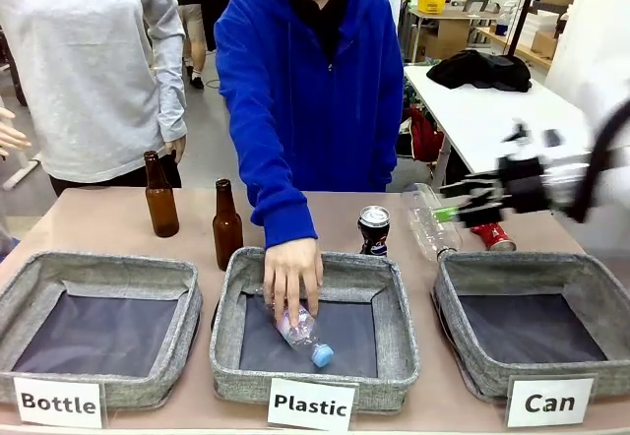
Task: Sort the can waste into the basket.
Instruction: Pick up the can waste from the table and place it in the right Fabric basket.
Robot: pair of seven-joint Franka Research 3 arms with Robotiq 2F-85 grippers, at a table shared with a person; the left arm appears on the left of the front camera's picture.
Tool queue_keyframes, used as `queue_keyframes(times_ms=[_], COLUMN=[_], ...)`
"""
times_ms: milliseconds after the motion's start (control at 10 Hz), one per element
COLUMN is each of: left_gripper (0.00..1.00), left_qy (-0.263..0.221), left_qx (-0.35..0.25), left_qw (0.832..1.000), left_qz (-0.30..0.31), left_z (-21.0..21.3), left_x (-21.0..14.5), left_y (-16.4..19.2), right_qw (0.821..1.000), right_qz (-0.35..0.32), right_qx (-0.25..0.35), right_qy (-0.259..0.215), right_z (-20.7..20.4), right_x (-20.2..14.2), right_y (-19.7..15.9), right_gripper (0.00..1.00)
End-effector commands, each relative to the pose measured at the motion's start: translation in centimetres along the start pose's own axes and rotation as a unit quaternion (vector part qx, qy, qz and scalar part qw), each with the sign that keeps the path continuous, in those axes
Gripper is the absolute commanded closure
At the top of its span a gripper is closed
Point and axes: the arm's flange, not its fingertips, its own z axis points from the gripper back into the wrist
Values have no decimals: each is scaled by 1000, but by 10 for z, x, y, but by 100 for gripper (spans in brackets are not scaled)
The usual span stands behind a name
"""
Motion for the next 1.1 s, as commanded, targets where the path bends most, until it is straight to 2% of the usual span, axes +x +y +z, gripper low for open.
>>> queue_keyframes(times_ms=[0, 200, 400, 700, 1000], left_gripper=[0, 0, 0, 0, 0], left_qy=[-4, -4, -4, -4, -4], left_qx=[-4, -4, -4, -4, -4], left_qw=[1000, 1000, 1000, 1000, 1000], left_qz=[-1, -1, -1, -1, -1], left_z=[0, 0, 0, 0, 0], left_x=[-1, -1, -1, -1, -1], left_y=[0, 0, 0, 0, 0], right_qw=[994, 985, 976, 980, 995], right_qz=[-74, -107, -119, -106, -52], right_qx=[-48, -55, -75, -80, -49], right_qy=[-67, -122, -167, -148, -63], right_z=[118, 163, 176, 151, 81], right_x=[-32, -74, -98, -83, -34], right_y=[15, 29, 35, 26, 19], right_gripper=[0, 0, 0, 0, 0])
